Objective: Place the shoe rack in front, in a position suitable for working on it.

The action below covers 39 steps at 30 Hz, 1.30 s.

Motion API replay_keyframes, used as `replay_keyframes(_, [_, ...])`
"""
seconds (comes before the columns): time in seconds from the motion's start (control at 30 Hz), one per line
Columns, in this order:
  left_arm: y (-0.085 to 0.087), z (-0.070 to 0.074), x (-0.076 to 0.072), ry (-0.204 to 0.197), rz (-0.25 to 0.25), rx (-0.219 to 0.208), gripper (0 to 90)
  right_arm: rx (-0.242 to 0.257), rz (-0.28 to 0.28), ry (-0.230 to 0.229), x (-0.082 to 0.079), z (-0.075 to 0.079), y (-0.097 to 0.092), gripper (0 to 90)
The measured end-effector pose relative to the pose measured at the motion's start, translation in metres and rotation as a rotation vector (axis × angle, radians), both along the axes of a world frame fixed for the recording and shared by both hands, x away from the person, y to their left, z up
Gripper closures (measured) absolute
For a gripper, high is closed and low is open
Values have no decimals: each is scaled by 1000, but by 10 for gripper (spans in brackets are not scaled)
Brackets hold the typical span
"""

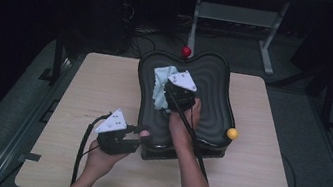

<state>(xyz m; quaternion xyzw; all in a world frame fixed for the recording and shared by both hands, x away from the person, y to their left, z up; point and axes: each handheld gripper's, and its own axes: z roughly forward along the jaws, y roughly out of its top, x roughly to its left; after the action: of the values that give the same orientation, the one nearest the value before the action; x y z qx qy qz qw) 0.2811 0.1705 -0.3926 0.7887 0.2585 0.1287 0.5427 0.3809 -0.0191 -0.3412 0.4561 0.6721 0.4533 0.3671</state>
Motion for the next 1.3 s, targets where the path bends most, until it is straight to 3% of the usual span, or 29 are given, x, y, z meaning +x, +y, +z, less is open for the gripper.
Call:
replay_keyframes(0.03, [0,0,0,0,0,1,602,9,3,5,0,0,1,795])
replay_keyframes(0.1, [0,0,0,2,2,-1,602,4,63,-1,-3,-2,11,793])
replay_keyframes(0.2, [0,0,0,1,1,1,602,-42,102,-19,-7,-3,24,795])
replay_keyframes(0.37, [0,1,0,0,1,6,603,-24,11,-19,5,2,6,795])
replay_keyframes(0.43, [0,1,0,0,1,7,602,-18,9,-12,5,3,8,794])
replay_keyframes(0.53, [0,0,0,-2,0,8,602,-33,82,-18,1,1,26,794])
replay_keyframes(0.6, [0,0,0,-2,-1,8,602,-44,100,-20,2,2,30,794])
replay_keyframes(0.7, [0,1,0,-3,0,8,602,-41,39,-25,12,6,16,795])
replay_keyframes(0.8, [0,0,0,-2,-3,6,602,-2,-3,-4,21,11,4,795])
replay_keyframes(0.9, [0,0,1,-2,-7,10,602,-11,40,-13,20,10,19,794])
replay_keyframes(1.0, [0,0,1,0,-7,7,603,-78,92,-40,16,9,38,794])
replay_keyframes(1.2, [0,1,0,-2,-4,11,602,-26,23,-21,30,15,12,793])
replay_keyframes(1.3, [0,1,1,-1,-8,11,602,-31,45,-21,29,15,23,794])
